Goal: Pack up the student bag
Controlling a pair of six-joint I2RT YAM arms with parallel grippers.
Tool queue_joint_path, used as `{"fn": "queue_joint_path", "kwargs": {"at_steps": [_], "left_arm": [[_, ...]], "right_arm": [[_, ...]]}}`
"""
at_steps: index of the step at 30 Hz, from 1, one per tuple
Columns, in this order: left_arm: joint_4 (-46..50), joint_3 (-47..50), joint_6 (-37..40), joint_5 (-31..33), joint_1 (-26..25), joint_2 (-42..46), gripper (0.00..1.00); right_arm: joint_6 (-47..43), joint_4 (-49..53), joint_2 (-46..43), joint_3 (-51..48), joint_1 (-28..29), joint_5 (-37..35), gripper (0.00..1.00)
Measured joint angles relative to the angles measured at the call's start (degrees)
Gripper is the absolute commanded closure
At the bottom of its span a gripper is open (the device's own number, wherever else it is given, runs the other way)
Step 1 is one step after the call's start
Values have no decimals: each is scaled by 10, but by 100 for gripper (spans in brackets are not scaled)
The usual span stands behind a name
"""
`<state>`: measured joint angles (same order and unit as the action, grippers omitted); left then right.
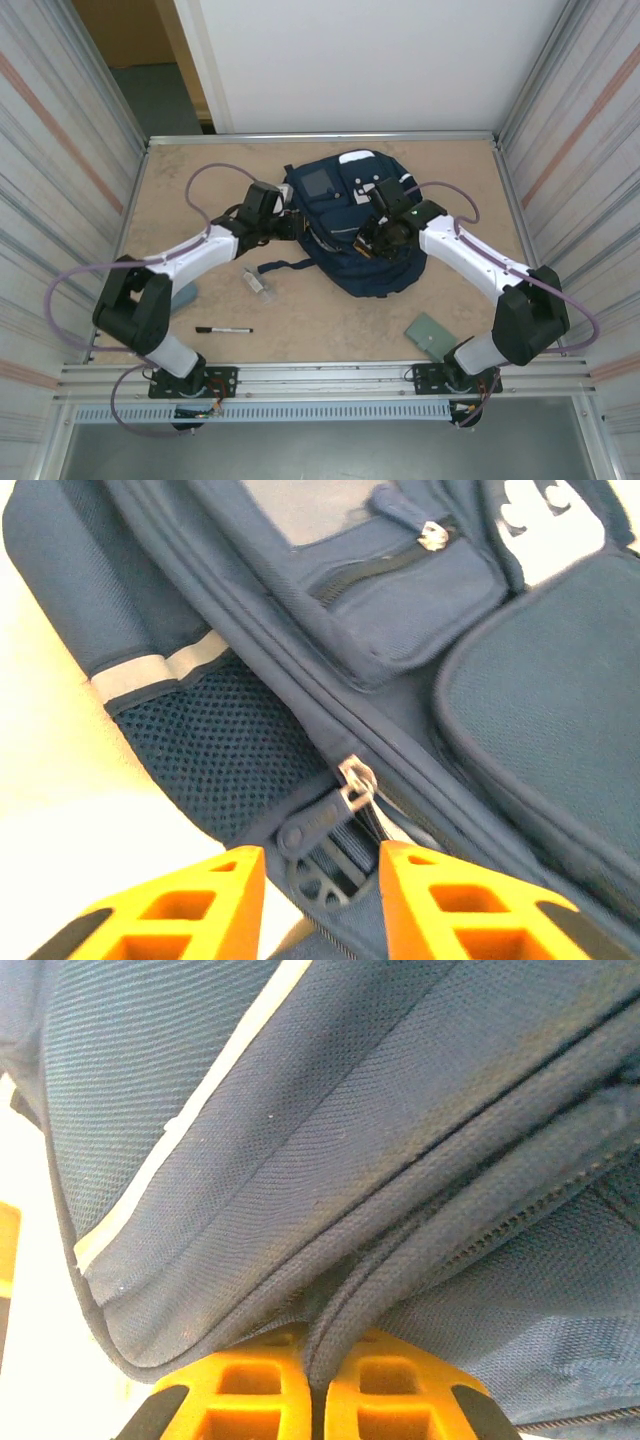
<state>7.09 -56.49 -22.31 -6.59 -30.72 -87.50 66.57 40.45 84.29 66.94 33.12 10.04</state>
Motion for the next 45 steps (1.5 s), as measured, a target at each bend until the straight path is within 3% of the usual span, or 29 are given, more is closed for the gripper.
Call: {"fn": "queue_joint_path", "kwargs": {"at_steps": [5,8,9,12,17,22,28,33,35,39,45], "left_arm": [[-16,31,81,-18,-48,70,42],[-49,49,206,-35,-104,95,11],[-64,57,250,-40,-122,98,8],[-106,76,361,-45,-147,84,2],[-153,71,457,-9,-140,19,2],[-166,46,507,2,-129,-23,12],[-176,38,550,-34,-117,-35,35],[-167,33,565,-93,-98,-34,53],[-161,30,570,-107,-94,-34,64],[-130,11,586,-115,-94,-35,97],[-83,-38,586,-138,-94,-49,96]], "right_arm": [[-40,8,0,18,7,-15,93],[-55,10,4,19,7,-15,91],[-60,12,7,19,7,-14,90],[-72,13,14,19,6,-11,90],[-82,13,17,19,-2,5,89],[-84,10,17,19,-5,16,89],[-84,-2,17,19,-6,24,88],[-88,-7,17,19,-6,33,75],[-90,-11,17,19,-6,37,68],[-105,-17,14,18,-11,36,57],[-146,-11,-30,5,-33,15,48]]}}
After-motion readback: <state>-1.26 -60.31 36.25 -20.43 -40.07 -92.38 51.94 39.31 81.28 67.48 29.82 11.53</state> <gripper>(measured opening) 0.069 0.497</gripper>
